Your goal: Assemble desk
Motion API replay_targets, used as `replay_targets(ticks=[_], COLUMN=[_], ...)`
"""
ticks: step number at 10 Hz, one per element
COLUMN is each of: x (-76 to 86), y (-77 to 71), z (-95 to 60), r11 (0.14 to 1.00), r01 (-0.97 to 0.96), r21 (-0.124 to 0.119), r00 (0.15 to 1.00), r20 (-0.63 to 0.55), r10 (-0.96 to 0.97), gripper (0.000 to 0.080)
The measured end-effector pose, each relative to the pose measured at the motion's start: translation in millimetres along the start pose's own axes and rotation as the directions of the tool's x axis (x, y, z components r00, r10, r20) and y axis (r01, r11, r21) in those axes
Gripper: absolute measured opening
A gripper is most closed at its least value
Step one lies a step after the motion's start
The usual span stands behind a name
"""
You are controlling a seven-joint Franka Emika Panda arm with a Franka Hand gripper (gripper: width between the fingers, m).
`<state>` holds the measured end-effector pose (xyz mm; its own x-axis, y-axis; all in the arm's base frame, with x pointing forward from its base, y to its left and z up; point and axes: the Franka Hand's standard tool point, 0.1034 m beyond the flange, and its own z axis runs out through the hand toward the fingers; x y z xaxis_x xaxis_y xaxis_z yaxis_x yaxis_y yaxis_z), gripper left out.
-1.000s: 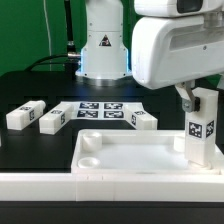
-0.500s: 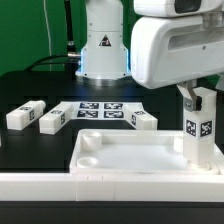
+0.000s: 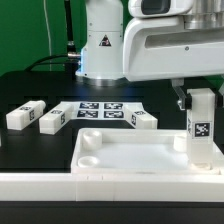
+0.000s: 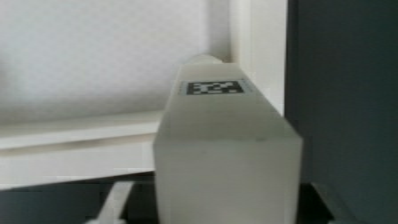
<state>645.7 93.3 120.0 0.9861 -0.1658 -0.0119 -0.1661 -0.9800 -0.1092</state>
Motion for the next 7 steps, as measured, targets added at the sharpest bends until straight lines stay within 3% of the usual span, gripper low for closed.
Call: replay_targets(ticks=[4,7], x=[0.7,1.3], y=[3.7,4.4], z=[0.6,0.9], r11=[0.934,0.812], r01=[-0.358,-0.584], r21=[0.006,0.008], r00=[0.934,0.812], r20=[-0.001,-0.005], r10=[0.358,0.584], gripper=[0.0288,0.0288])
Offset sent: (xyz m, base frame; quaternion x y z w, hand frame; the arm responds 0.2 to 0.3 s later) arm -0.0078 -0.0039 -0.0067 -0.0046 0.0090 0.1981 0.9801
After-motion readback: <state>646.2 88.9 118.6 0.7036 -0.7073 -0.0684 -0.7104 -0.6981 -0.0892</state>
